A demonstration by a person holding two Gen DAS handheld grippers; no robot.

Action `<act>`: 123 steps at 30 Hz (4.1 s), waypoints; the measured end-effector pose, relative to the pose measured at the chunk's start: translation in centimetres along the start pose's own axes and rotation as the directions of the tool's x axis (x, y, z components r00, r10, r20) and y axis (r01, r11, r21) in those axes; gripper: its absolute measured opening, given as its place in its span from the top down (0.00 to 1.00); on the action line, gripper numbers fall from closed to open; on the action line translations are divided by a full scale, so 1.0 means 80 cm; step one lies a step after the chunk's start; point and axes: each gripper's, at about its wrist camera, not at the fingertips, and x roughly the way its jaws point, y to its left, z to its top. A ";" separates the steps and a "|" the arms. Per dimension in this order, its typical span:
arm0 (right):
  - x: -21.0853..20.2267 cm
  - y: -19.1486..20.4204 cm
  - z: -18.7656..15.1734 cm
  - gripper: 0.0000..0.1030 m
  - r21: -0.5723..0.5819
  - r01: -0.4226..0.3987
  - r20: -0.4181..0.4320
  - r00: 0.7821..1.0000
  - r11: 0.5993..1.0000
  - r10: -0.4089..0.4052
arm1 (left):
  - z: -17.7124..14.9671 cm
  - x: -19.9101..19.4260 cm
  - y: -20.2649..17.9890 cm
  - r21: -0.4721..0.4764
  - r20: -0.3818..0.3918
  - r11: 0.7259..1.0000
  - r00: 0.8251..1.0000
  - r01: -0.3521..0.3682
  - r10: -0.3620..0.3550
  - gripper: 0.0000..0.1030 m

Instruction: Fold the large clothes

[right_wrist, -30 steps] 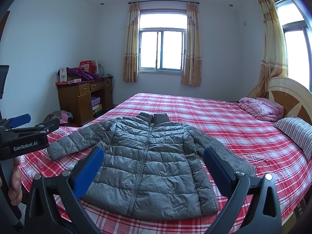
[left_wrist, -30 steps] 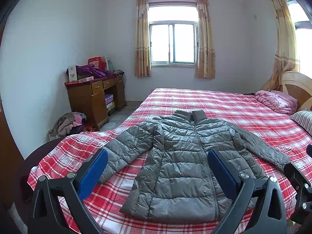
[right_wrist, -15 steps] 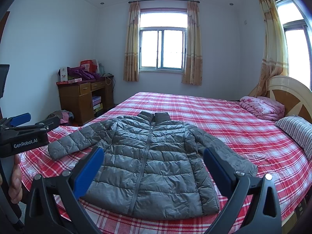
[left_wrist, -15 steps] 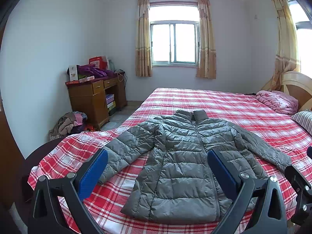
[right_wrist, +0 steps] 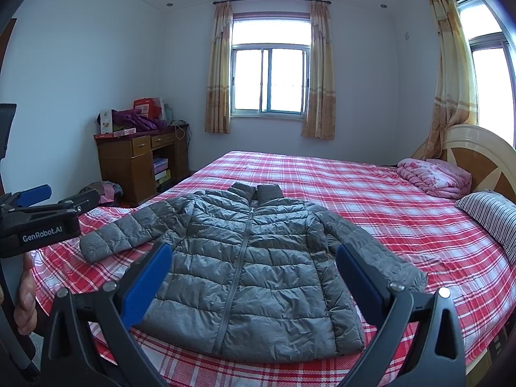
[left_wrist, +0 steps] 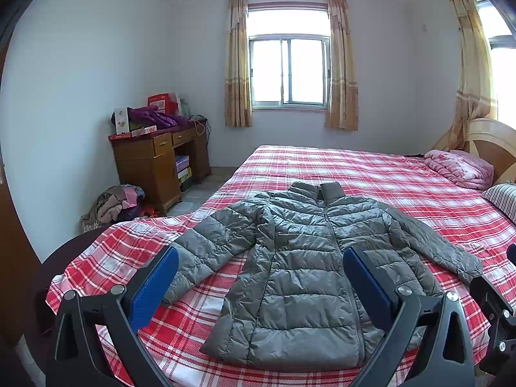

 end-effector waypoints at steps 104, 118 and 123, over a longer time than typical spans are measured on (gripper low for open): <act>0.378 -0.008 -0.049 0.36 -0.163 -0.054 -0.307 0.952 0.985 0.002 | -0.019 0.431 0.021 0.096 -0.400 0.986 0.902 -0.134 0.161 0.01; 0.333 -0.158 -0.084 0.37 -0.053 0.211 -0.332 0.918 0.976 -0.217 | 0.008 0.447 -0.155 0.033 -0.462 0.992 0.882 0.124 -0.095 0.01; 0.337 -0.192 -0.111 0.37 0.018 0.230 -0.380 0.902 0.973 -0.206 | -0.013 0.479 -0.229 0.039 -0.512 0.976 0.843 0.213 -0.164 0.03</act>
